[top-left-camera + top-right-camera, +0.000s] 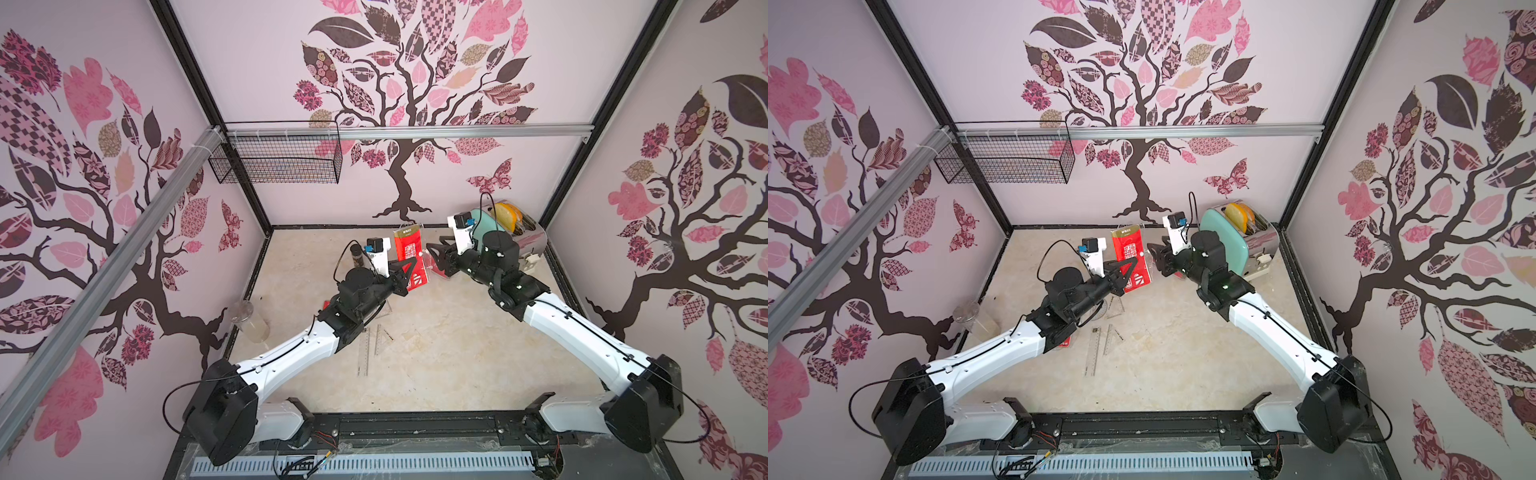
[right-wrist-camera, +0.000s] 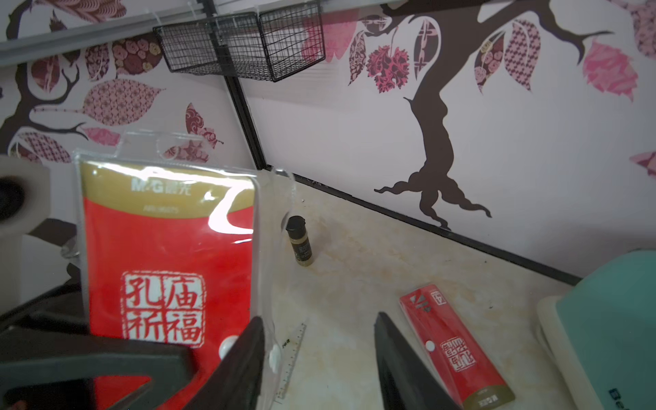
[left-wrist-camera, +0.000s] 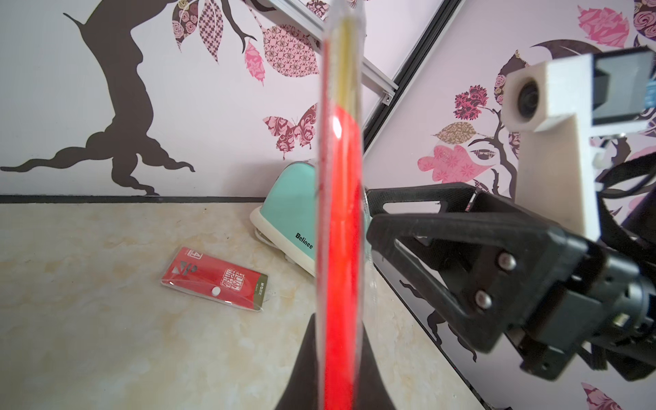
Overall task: Open the ruler set and take out the ruler
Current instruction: Open the ruler set bag, then take out the ruler from the ruler set bag.
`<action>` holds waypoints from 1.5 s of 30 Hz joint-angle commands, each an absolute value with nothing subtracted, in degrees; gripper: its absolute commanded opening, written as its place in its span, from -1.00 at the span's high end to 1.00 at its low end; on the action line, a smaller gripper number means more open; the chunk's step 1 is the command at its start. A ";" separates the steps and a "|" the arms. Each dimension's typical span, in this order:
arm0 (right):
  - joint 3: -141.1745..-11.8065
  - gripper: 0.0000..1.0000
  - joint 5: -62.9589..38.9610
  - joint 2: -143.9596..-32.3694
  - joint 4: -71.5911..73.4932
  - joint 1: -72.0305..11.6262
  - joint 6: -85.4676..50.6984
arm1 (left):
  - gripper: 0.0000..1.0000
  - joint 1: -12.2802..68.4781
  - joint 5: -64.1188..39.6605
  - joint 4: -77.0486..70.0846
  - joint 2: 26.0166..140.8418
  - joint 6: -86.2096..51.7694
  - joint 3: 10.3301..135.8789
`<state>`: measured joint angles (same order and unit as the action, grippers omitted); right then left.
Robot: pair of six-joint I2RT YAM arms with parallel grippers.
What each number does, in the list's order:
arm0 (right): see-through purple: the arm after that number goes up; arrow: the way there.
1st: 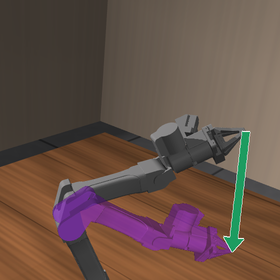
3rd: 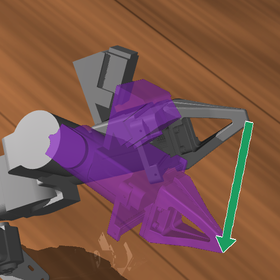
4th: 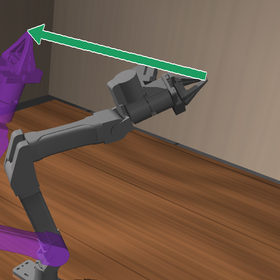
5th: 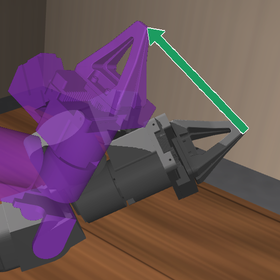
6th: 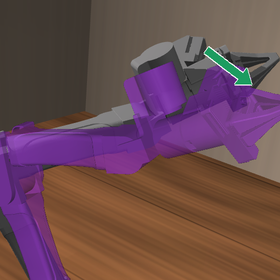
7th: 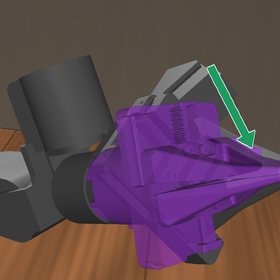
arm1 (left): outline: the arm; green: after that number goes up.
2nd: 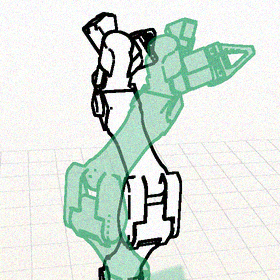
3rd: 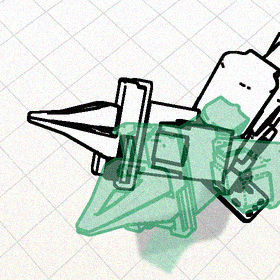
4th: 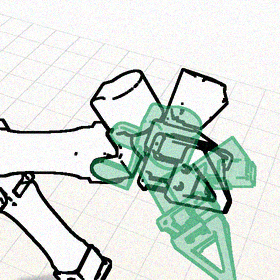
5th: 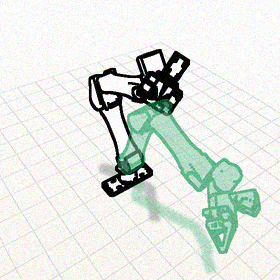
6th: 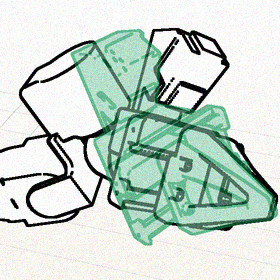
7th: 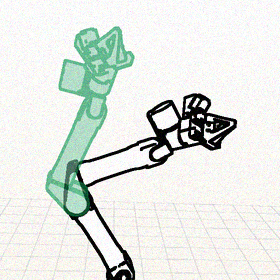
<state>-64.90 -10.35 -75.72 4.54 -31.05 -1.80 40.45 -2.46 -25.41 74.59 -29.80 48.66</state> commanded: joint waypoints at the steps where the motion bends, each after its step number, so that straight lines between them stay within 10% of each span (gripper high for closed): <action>1: -66.91 -0.23 -15.96 -75.98 0.59 -31.33 1.38 | 1.00 40.52 -2.91 -25.33 73.04 -28.39 48.95; 45: -69.34 0.54 -29.52 -77.17 1.25 -29.01 4.48 | 1.00 40.52 -6.77 -24.31 71.01 -26.28 48.12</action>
<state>-66.39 -24.77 -77.28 0.30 -28.91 4.25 40.42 -5.52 -23.88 71.88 -27.18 48.62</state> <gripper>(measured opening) 0.237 0.087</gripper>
